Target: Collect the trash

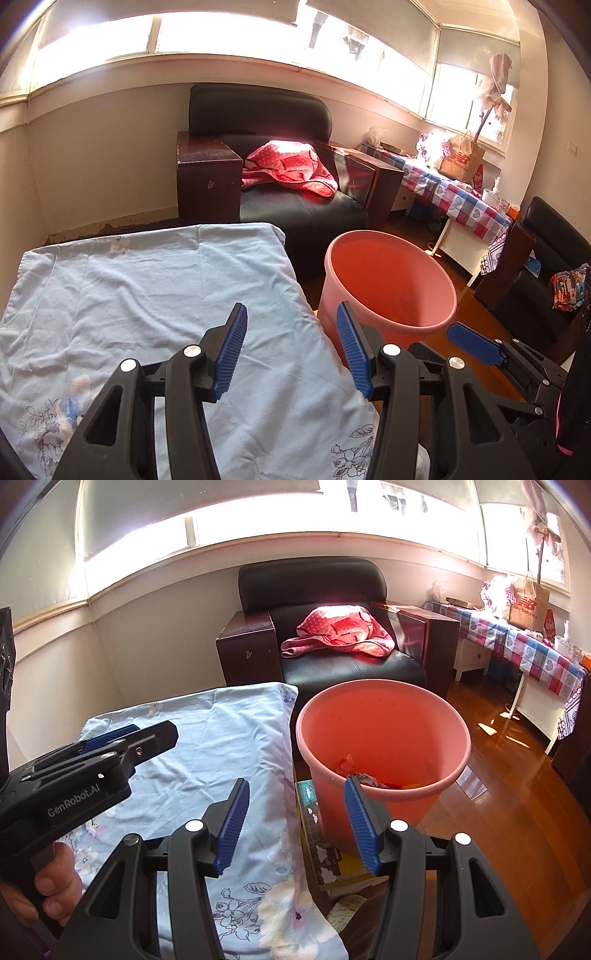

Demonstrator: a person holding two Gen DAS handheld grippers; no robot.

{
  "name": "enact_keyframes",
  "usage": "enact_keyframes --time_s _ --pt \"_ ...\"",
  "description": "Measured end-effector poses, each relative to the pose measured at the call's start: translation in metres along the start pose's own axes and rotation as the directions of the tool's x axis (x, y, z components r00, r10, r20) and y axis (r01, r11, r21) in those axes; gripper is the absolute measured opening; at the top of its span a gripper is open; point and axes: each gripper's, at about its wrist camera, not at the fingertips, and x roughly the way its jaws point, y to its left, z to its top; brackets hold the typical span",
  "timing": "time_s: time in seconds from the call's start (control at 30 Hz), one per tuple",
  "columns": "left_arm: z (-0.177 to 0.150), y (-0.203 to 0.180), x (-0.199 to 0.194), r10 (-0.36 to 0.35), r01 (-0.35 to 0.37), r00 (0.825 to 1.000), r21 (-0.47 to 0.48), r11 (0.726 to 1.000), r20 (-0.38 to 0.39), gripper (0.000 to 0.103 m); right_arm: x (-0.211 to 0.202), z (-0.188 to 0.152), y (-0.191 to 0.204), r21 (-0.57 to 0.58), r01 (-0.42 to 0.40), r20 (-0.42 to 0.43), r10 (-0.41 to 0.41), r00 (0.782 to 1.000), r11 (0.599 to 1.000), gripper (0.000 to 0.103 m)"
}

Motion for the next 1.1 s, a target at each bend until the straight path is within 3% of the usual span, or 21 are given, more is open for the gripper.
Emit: enact_keyframes --time_s 1.1 --pt "-0.015 0.007 -0.008 -0.014 0.014 1.0 -0.005 1.0 0.001 0.05 -0.002 -0.008 0.009 0.009 0.021 0.007 -0.021 1.0 1.0 0.054"
